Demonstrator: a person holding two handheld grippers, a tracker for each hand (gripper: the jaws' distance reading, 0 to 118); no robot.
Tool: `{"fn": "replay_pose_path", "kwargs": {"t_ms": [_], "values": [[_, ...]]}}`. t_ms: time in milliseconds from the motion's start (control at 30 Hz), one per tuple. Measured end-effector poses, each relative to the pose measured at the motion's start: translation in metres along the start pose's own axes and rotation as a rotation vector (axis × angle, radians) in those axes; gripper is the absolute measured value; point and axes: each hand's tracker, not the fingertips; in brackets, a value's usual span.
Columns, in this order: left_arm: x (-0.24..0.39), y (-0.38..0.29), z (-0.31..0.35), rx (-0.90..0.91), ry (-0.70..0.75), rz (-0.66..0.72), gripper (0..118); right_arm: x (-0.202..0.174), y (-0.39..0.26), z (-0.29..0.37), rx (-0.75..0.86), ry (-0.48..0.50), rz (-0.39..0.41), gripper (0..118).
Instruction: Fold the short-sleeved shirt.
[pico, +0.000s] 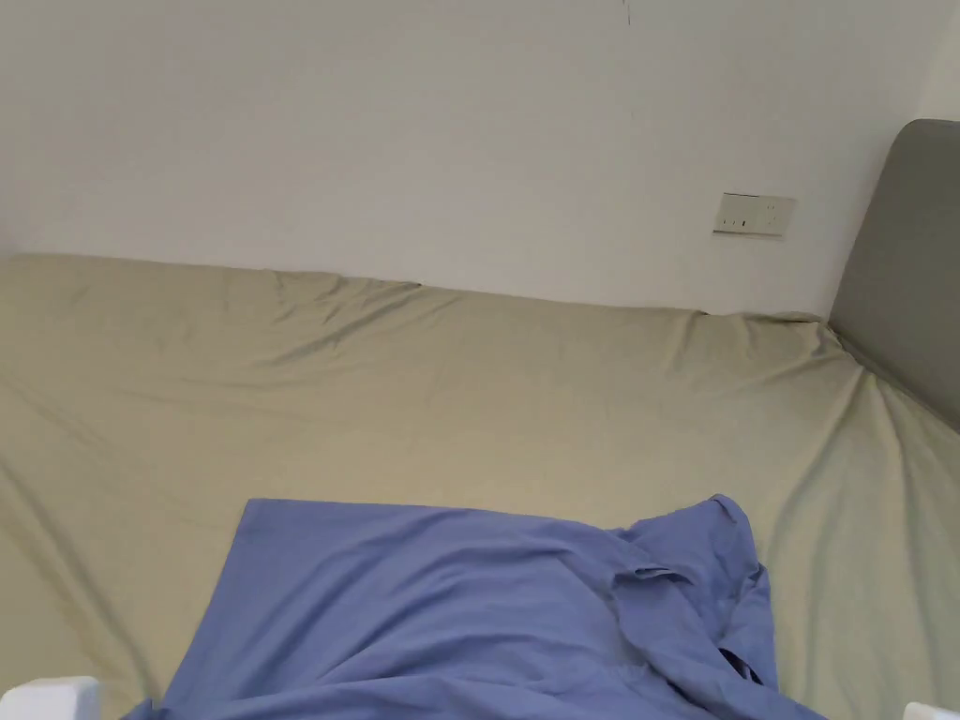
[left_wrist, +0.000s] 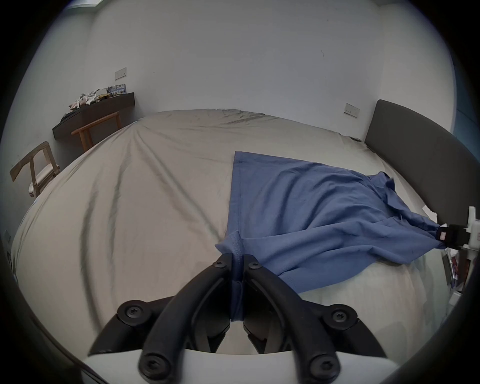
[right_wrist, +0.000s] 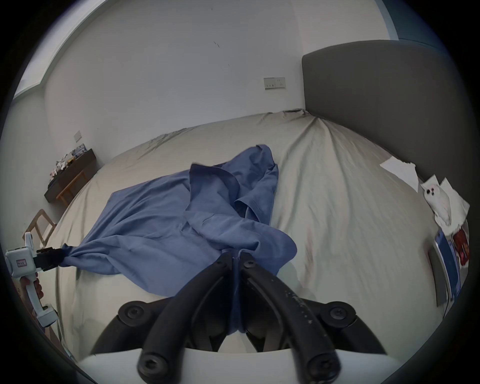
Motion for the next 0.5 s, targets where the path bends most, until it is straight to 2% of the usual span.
{"fn": "replay_pose_path", "kwargs": {"t_ms": [500], "values": [[-0.033,-0.108,0.101,-0.141,-0.010,0.054,6,0.029,-0.120,0.098,-0.161,-0.038,-0.126,7]]}}
